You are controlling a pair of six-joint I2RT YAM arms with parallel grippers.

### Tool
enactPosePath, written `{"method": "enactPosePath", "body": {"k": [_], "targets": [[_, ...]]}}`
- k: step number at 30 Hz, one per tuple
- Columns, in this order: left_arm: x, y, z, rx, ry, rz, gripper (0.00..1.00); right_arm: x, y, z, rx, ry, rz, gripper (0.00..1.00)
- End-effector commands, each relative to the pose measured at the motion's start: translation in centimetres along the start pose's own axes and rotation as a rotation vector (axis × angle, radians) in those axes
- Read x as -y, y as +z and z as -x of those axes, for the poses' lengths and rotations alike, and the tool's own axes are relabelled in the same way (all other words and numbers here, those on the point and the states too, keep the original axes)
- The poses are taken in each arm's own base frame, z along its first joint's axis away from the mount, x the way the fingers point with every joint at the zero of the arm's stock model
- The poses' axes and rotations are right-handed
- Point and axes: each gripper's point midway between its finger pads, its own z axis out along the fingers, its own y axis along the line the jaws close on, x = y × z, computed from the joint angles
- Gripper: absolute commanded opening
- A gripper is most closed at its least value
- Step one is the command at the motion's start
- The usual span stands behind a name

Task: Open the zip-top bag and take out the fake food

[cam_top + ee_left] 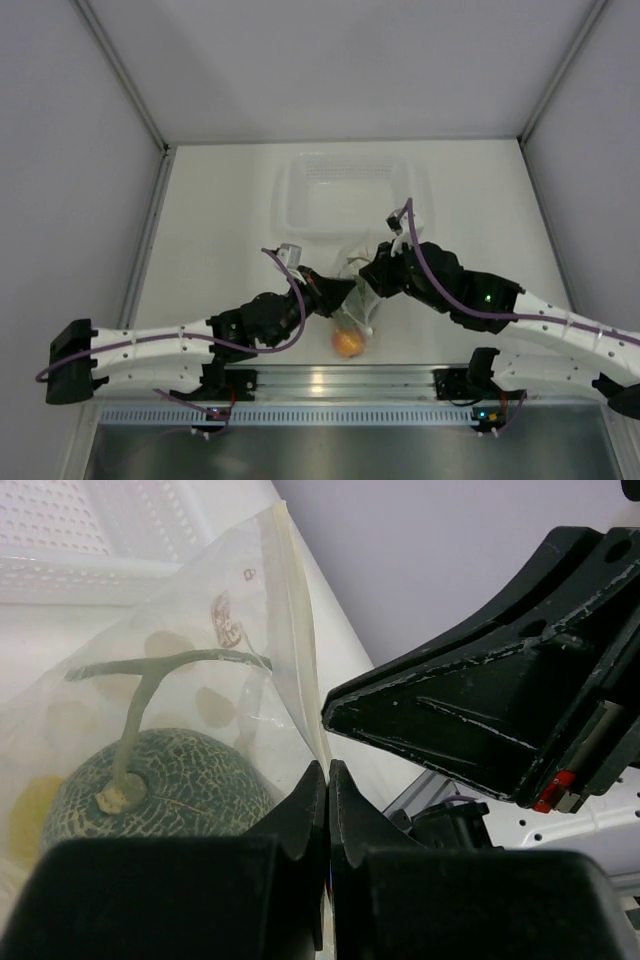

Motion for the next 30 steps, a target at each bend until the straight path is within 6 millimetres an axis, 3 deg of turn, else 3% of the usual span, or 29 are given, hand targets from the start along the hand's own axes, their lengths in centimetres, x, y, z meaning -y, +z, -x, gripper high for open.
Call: {"method": "enactPosePath", "body": {"k": [1,12,20,24,30], "targets": [[2.3,0.4,2.5,0.084,-0.057,-0.042,0.0,0.9,-1.1,1.0,0.057,-0.009,-0.036,0.1],[2.7,0.4,2.0,0.059,-0.063,-0.063,0.0,2.1,0.9,2.0,0.04,-0.158,-0.1,0.19],[2.6,0.3,1.7,0.049,-0.065,-0.066,0.0,4.0,2.3,3.0,0.044,-0.221,-0.146,0.2],[2.4,0.4,1.5,0.044,-0.061,-0.063,0.0,3.8,2.5,3.5,0.058,-0.262,-0.128,0.21],[2.4,0.3,1.4,0.04,-0.066,-0.063,0.0,4.6,3.0,2.8,0.005,-0.282,-0.123,0.26]]}}
